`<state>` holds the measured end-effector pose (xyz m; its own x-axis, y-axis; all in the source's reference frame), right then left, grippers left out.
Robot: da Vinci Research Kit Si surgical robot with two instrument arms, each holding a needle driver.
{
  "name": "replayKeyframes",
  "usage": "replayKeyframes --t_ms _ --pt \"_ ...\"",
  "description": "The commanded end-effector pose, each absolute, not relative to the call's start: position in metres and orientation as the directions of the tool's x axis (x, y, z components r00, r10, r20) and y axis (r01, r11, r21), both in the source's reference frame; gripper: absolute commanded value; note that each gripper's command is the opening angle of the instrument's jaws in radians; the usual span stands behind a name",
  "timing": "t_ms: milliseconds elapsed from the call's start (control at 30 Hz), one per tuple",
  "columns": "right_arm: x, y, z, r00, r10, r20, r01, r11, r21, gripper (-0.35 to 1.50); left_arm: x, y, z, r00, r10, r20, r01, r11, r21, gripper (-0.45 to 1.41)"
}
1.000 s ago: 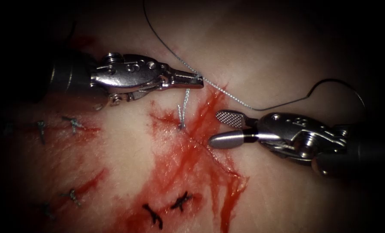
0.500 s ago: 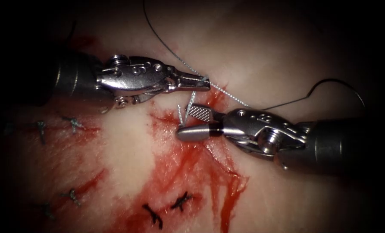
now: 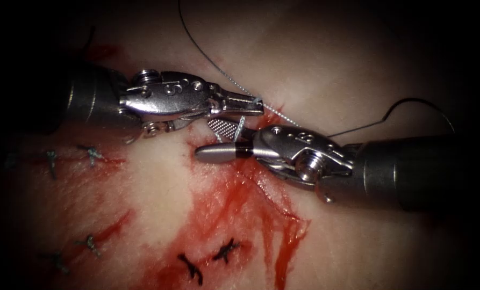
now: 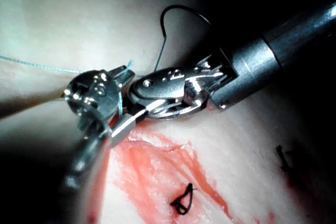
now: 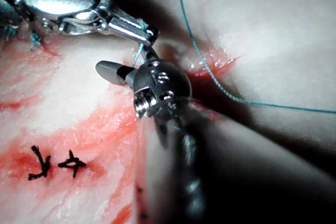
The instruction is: Wound Closure
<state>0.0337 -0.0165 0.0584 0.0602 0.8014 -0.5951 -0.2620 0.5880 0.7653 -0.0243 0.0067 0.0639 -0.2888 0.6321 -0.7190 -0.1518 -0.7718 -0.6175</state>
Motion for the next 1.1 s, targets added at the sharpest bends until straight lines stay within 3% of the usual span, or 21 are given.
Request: replayKeyframes --t_ms 33,333,533,567,600,700,1100 --pt "0.0348 -0.0166 0.0588 0.053 0.800 -0.598 -0.257 0.589 0.766 1.30 -0.0247 0.0066 0.0644 -0.286 0.633 -0.719 -0.150 -0.771 -0.619 -0.45" --pt "0.0361 -0.0167 0.0593 0.040 0.800 -0.599 -0.262 0.586 0.767 1.28 -0.0248 0.0067 0.0643 -0.286 0.634 -0.719 -0.150 -0.770 -0.620 -0.45" --pt "0.0363 -0.0170 0.0594 0.034 0.808 -0.588 -0.262 0.575 0.775 1.15 -0.0248 0.0068 0.0643 -0.285 0.635 -0.718 -0.150 -0.770 -0.620 -0.45" --pt "0.0363 -0.0170 0.0594 0.031 0.815 -0.578 -0.262 0.565 0.782 1.08 -0.0248 0.0068 0.0643 -0.285 0.635 -0.718 -0.150 -0.770 -0.620 -0.45" --pt "0.0363 -0.0170 0.0594 0.028 0.822 -0.569 -0.263 0.555 0.789 0.88 -0.0248 0.0068 0.0643 -0.285 0.635 -0.718 -0.150 -0.770 -0.620 -0.45" --pt "0.0361 -0.0171 0.0593 -0.002 0.890 -0.456 -0.264 0.439 0.859 -0.35 -0.0248 0.0068 0.0643 -0.285 0.634 -0.718 -0.150 -0.770 -0.620 -0.45" --pt "0.0359 -0.0170 0.0594 -0.003 0.890 -0.455 -0.264 0.439 0.859 -0.35 -0.0247 0.0068 0.0642 -0.285 0.635 -0.718 -0.148 -0.769 -0.621 -0.45"
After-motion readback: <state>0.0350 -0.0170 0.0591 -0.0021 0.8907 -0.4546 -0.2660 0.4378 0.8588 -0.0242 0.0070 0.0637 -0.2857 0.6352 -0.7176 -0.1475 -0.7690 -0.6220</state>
